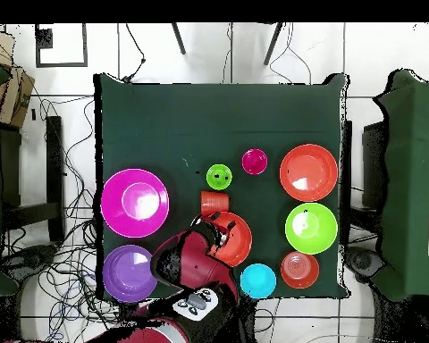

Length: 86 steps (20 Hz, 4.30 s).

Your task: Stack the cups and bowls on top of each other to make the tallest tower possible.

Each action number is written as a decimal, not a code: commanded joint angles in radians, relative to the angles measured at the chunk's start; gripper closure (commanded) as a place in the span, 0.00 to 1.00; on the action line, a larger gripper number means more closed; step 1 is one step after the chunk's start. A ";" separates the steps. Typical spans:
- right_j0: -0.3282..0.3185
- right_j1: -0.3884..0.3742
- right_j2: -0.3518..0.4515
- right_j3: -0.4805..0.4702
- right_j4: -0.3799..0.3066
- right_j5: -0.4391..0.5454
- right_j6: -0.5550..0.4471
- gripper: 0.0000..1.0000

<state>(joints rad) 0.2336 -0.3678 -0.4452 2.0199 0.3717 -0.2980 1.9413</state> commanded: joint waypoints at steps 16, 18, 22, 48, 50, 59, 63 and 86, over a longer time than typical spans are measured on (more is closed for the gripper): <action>0.048 0.035 0.121 -0.098 0.036 0.117 0.142 0.00; 0.050 0.040 0.122 -0.102 0.041 0.115 0.145 0.00; 0.061 0.055 0.122 -0.110 0.060 0.109 0.157 0.00; 0.113 0.054 0.127 -0.106 0.169 0.138 0.178 0.00; 0.119 0.053 0.126 -0.108 0.181 0.144 0.178 0.00; 0.107 0.024 0.135 -0.099 0.179 0.166 0.165 0.00; 0.112 0.019 0.134 -0.101 0.185 0.179 0.167 0.00; 0.132 0.008 0.121 -0.125 0.214 0.230 0.184 0.00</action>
<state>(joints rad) 0.3565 -0.3629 -0.4449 1.9914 0.5362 -0.1941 1.9423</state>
